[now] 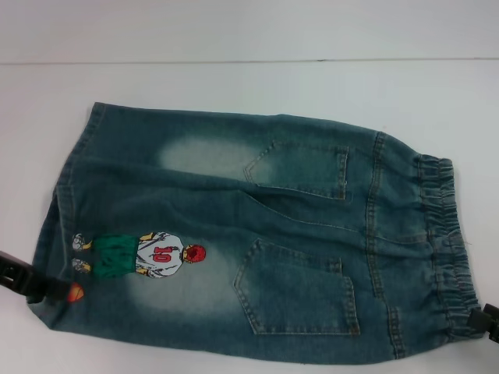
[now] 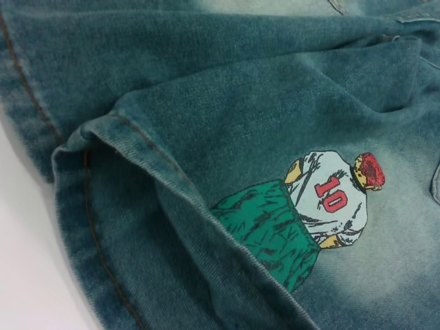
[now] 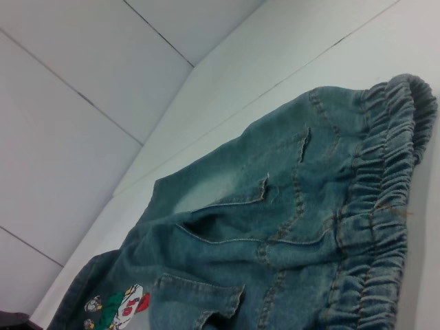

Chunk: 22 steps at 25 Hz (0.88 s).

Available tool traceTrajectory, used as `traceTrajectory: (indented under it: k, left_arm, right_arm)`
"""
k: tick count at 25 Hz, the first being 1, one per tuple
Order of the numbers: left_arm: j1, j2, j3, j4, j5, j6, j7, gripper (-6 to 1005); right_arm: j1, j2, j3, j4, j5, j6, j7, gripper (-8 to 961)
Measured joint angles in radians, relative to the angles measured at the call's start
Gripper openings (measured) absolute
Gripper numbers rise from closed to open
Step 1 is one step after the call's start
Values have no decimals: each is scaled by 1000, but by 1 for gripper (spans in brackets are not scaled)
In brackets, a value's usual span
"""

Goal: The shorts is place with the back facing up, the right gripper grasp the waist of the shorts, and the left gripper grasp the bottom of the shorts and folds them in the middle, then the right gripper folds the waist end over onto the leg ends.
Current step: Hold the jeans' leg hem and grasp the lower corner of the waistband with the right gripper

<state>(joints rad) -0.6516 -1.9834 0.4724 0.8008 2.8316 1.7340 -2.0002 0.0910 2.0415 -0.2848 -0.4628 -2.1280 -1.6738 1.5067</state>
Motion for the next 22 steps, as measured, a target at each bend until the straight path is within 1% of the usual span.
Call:
traceTrajectory:
  k: [6,15,22]
  left_arm:
    - [0,0,0,0,0,-6,1,53]
    - [-1,0,-1,-1,0,-9,3,52]
    - [-4,3,-2,-2,0,-7,1,52]
  right_arm:
    - [5,-1,-2,0,-1,21,13,758]
    - [32,-3,-10,8,-9,42,21,758]
    - [46,2,-9,9,-29,53,26,758]
